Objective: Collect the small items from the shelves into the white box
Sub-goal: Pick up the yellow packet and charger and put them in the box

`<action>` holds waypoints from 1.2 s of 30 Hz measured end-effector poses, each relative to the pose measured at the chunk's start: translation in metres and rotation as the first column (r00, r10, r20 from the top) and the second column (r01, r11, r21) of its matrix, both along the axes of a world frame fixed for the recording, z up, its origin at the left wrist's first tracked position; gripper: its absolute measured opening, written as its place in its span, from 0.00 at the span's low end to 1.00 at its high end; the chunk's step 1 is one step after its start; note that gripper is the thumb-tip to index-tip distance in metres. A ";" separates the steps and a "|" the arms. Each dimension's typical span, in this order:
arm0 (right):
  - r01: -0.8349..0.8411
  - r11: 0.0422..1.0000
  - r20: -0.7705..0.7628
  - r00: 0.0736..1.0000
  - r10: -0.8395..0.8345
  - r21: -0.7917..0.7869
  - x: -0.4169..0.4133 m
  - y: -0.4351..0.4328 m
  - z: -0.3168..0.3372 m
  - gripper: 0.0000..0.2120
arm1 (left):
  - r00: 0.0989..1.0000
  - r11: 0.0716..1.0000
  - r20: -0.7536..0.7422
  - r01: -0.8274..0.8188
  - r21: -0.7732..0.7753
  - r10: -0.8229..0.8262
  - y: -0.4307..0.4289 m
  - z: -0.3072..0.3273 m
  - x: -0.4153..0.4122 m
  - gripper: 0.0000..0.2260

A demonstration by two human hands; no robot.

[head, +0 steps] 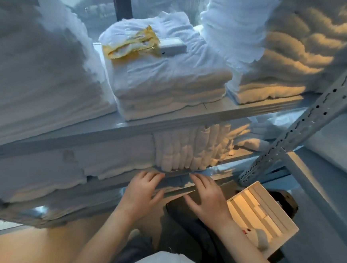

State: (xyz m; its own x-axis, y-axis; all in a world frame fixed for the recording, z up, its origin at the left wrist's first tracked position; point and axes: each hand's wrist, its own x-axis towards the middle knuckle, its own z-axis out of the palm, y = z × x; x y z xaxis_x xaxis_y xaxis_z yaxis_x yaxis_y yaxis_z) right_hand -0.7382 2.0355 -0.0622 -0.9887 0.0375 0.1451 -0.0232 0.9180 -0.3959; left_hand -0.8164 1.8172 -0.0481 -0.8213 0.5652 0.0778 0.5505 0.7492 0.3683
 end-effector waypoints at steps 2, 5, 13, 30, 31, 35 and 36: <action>-0.034 0.999 -0.063 0.998 0.032 -0.023 -0.019 -0.010 0.012 0.27 | 0.999 0.998 -0.009 -0.032 0.060 0.033 -0.009 0.014 -0.010 0.19; -0.075 0.995 -0.158 0.985 0.063 -0.066 -0.052 -0.024 0.037 0.25 | 0.997 0.991 -0.073 -0.024 0.135 0.034 -0.022 0.038 -0.034 0.17; -0.057 0.994 -0.392 0.920 0.016 -0.093 -0.147 -0.061 0.107 0.24 | 0.954 0.961 -0.297 0.117 0.252 -0.039 -0.048 0.112 -0.128 0.17; -0.116 0.993 -0.442 0.893 0.088 -0.038 -0.332 0.006 0.188 0.27 | 0.907 0.965 -0.382 -0.084 0.249 0.177 -0.001 0.177 -0.294 0.30; -0.123 0.992 -0.416 0.904 0.098 -0.033 -0.344 0.014 0.191 0.29 | 0.904 0.967 -0.377 -0.119 0.225 0.199 0.005 0.177 -0.303 0.31; -0.121 0.990 -0.309 0.941 0.137 0.073 -0.388 0.041 0.196 0.36 | 0.903 0.971 -0.362 -0.186 0.151 0.230 0.023 0.172 -0.331 0.30; -0.134 0.987 -0.285 0.946 0.155 0.089 -0.399 0.046 0.197 0.37 | 0.903 0.970 -0.359 -0.202 0.134 0.237 0.026 0.170 -0.337 0.29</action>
